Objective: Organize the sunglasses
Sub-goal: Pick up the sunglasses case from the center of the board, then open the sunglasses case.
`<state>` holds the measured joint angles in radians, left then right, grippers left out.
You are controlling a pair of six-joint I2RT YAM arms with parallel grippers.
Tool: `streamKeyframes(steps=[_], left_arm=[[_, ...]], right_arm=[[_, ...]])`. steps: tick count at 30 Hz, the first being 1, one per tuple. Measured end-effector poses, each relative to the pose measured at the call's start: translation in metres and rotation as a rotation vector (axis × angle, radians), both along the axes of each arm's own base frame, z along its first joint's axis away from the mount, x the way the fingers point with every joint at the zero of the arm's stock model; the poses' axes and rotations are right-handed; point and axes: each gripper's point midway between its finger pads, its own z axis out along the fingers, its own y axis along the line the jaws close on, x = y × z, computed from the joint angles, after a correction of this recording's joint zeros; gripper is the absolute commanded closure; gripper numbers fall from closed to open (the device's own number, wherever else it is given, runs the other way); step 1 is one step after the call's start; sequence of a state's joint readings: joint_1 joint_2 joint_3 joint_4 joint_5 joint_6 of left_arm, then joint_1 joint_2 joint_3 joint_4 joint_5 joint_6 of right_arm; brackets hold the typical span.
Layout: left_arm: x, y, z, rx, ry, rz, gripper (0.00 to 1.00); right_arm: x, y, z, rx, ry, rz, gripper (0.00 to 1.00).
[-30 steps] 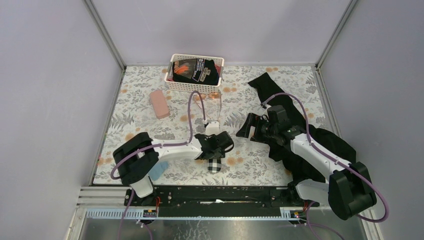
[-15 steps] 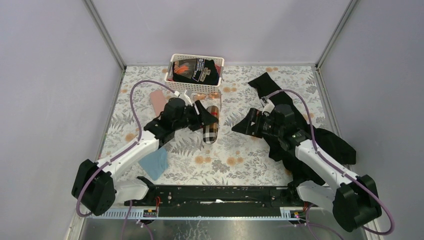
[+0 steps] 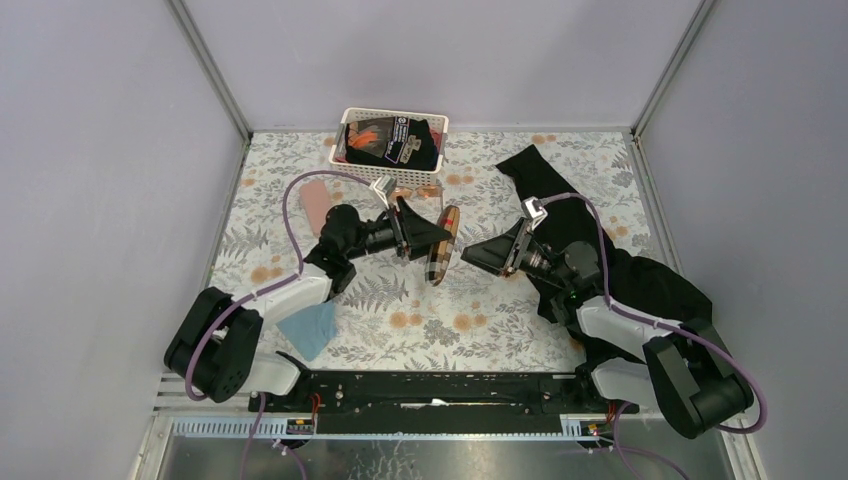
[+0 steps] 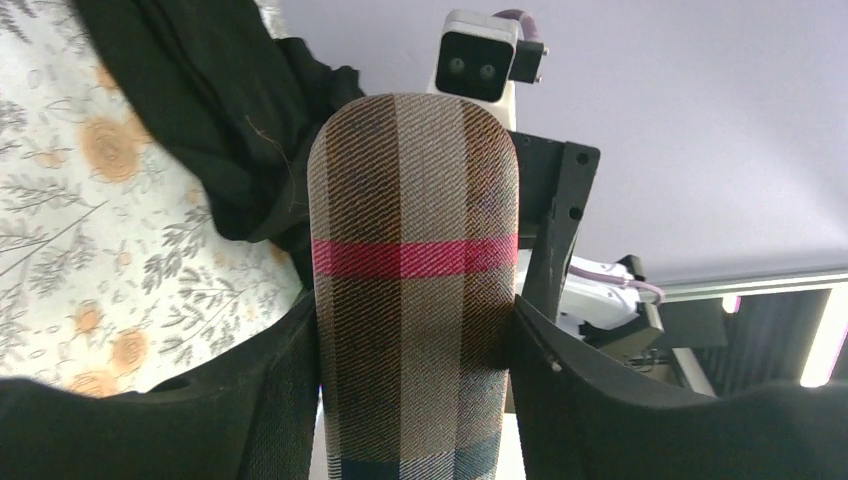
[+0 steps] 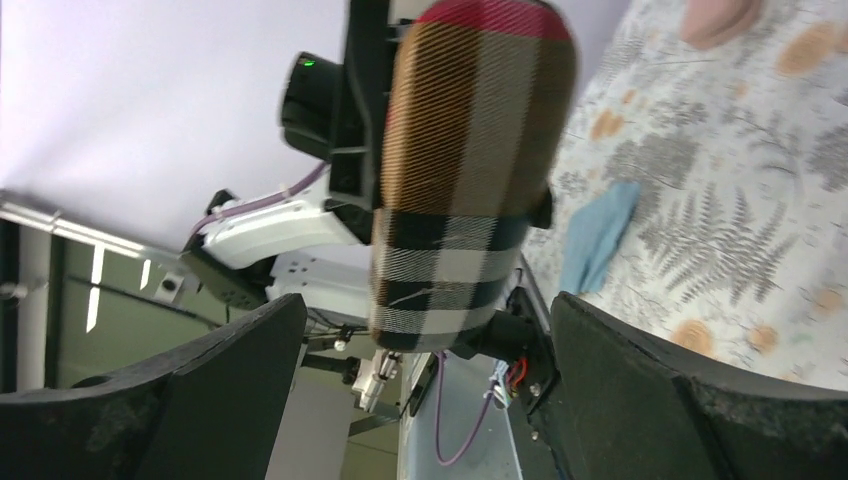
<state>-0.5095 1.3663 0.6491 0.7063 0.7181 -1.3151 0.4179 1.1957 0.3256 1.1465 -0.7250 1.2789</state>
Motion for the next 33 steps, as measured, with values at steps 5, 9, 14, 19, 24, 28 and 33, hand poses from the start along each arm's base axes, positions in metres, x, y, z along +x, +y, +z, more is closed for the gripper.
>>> streamKeyframes(steps=[5, 9, 14, 19, 24, 28, 33], left_arm=[[-0.003, 0.002, 0.011, -0.088, 0.007, 0.007, 1.00], [-0.001, 0.004, 0.020, -0.131, 0.009, 0.028, 1.00], [0.001, 0.005, 0.028, -0.162, 0.010, 0.045, 1.00], [0.001, 0.007, 0.025, -0.173, 0.020, 0.059, 1.00], [0.002, 0.010, 0.016, -0.164, 0.041, 0.079, 1.00], [0.001, 0.010, 0.017, -0.166, 0.038, 0.080, 1.00], [0.001, 0.011, 0.016, -0.159, 0.038, 0.085, 0.58]], right_arm=[[-0.012, 0.011, 0.018, 0.053, -0.070, 0.050, 0.00], [-0.015, 0.024, 0.015, 0.060, -0.058, 0.080, 0.00], [-0.016, 0.039, 0.013, 0.078, -0.048, 0.117, 0.00], [-0.009, 0.046, 0.012, 0.119, -0.001, 0.130, 0.09], [-0.003, 0.056, 0.008, 0.132, 0.055, 0.146, 0.31], [-0.004, 0.058, 0.012, 0.147, 0.063, 0.157, 0.58], [-0.005, 0.058, 0.013, 0.155, 0.071, 0.158, 0.93]])
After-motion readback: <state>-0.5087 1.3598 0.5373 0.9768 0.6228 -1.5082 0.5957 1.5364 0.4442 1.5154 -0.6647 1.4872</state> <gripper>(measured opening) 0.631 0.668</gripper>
